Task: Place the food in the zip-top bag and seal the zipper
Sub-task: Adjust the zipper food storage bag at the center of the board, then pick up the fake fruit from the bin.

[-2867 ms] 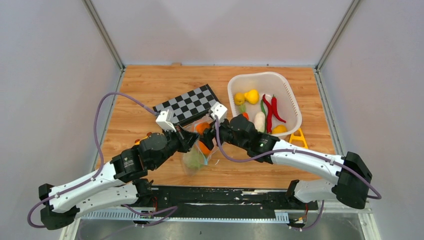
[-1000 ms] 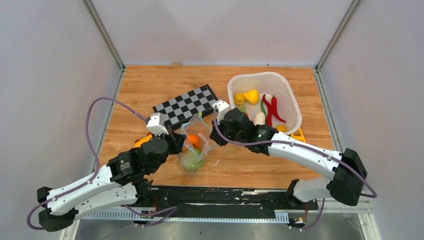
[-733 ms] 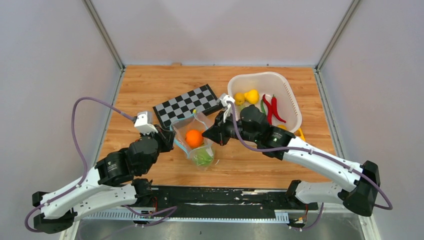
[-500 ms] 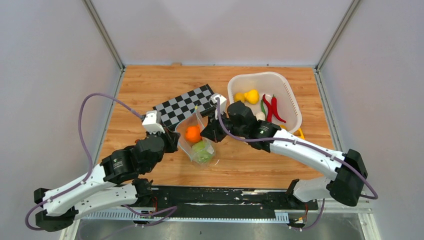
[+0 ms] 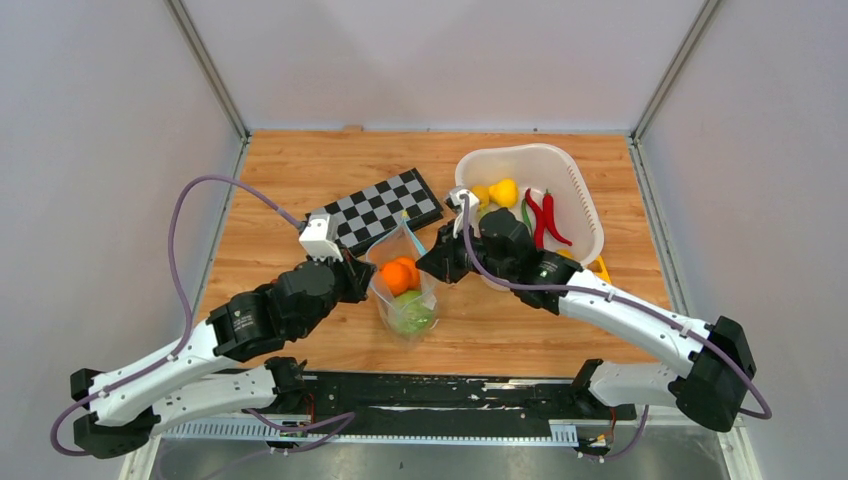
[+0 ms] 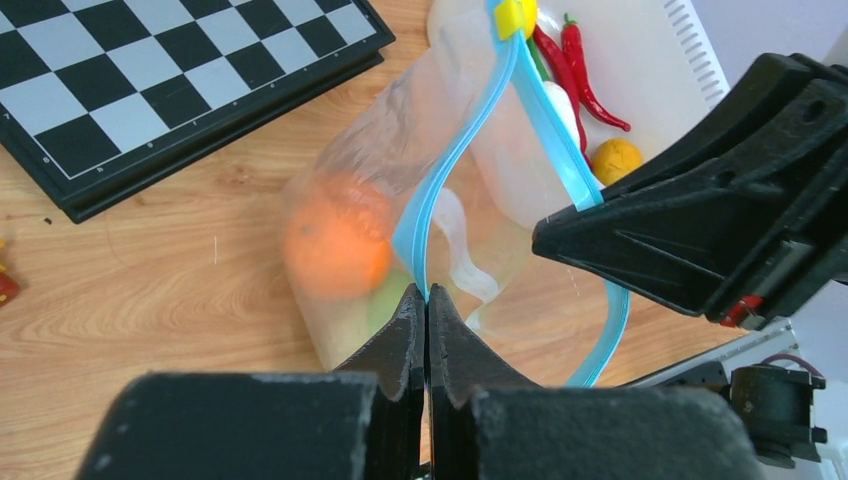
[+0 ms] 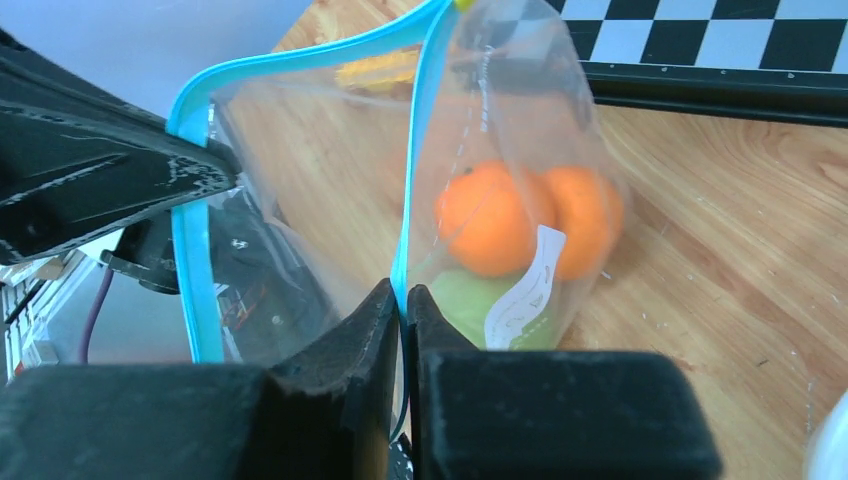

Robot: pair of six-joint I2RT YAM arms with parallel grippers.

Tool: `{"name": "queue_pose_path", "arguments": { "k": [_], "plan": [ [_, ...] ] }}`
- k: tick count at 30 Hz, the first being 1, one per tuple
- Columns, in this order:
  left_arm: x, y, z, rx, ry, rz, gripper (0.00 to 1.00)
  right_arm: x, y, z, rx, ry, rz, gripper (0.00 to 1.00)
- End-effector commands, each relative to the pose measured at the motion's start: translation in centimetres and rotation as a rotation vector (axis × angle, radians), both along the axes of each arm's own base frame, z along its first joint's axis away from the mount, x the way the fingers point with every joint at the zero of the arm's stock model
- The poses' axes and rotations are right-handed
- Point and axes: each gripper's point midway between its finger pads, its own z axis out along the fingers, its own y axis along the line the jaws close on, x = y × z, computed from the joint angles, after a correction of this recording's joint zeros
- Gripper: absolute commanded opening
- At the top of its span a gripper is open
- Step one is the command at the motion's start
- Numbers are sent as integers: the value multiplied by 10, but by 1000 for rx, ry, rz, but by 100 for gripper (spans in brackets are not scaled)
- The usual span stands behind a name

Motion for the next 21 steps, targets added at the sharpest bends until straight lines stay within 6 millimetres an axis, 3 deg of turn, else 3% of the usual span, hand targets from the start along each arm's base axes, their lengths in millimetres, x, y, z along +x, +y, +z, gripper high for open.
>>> {"name": "queue_pose_path", "arguments": {
  "k": [1,5,10,16,19,21],
  "plan": [
    [4,1,30,-60,-60,13,0,10,-2,7,25,-8,-29,11],
    [3,-7,23,-57,-42,-12,0,8,-3,26,38,-50,31,31],
    [4,-15,17,-56,-35,-25,0,11,-21,64,48,-166,9,68],
    [6,-21,19,-64,-46,-37,0,22,-56,99,45,-291,-94,79],
    [7,-25,22,-68,-54,-50,0,50,-87,94,-18,-311,-264,82],
    [6,-27,23,-68,-55,-59,0,77,-113,78,-86,-277,-396,83]
  ]
}}
